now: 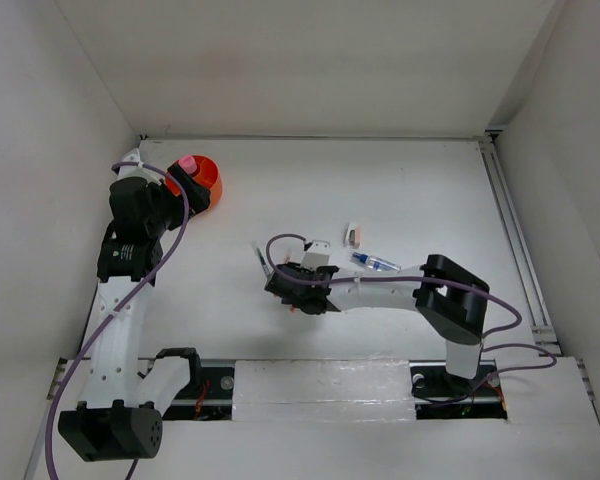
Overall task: Sort the stationery into containers
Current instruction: Grab a piece of stationery with the right arm
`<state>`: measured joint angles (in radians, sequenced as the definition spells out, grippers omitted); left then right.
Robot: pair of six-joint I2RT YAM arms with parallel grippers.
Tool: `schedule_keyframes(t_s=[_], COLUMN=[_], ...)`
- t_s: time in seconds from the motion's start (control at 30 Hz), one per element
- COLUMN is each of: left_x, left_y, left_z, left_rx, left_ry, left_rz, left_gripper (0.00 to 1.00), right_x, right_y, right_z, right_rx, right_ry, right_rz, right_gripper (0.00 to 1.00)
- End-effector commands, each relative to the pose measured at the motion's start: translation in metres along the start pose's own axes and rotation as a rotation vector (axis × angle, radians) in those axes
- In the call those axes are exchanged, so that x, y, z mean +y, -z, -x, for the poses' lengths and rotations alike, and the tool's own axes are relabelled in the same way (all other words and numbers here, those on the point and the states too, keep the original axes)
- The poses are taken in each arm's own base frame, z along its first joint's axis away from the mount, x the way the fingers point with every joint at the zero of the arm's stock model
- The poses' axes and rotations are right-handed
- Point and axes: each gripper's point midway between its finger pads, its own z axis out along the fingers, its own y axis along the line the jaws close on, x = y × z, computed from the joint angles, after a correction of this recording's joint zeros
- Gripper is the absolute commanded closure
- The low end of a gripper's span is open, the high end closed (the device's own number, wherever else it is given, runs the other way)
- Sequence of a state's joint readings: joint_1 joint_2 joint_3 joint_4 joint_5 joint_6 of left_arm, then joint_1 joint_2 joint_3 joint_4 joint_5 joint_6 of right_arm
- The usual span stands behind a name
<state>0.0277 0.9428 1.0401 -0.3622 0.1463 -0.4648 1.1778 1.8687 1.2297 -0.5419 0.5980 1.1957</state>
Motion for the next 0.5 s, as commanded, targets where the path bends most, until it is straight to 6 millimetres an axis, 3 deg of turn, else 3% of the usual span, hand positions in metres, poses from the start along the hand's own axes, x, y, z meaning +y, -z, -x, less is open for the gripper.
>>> schedule_keyframes(t_s=[0.0,0.2,0.43,0.47], left_x=[-0.008,-0.008,-0.005,-0.005], left_y=[0.004,0.004,0.004,0.004], left_z=[0.010,0.010,0.011,0.011], left_rx=[-0.048,-0.048,-0.058,-0.058], left_ry=[-0.013,-0.013,-0.013,-0.013], left_rz=[-0.034,-0.034,-0.017,-0.017], left_gripper=[0.00,0.00,0.00,0.00], right_x=[0.014,0.006,-0.001,-0.003], right_y=[-0.001,-0.010,-0.016,-0.019], right_z=[0.007,-0.007,-0.019,-0.022], right_rx=[-0.021,0.011,0.038,0.041], right_ry=[-0.016,0.012,0.028,0.033], right_rz=[0.024,-0.007,-0.023,-0.030], right_gripper=[0.36,0.37,0.50,0.55])
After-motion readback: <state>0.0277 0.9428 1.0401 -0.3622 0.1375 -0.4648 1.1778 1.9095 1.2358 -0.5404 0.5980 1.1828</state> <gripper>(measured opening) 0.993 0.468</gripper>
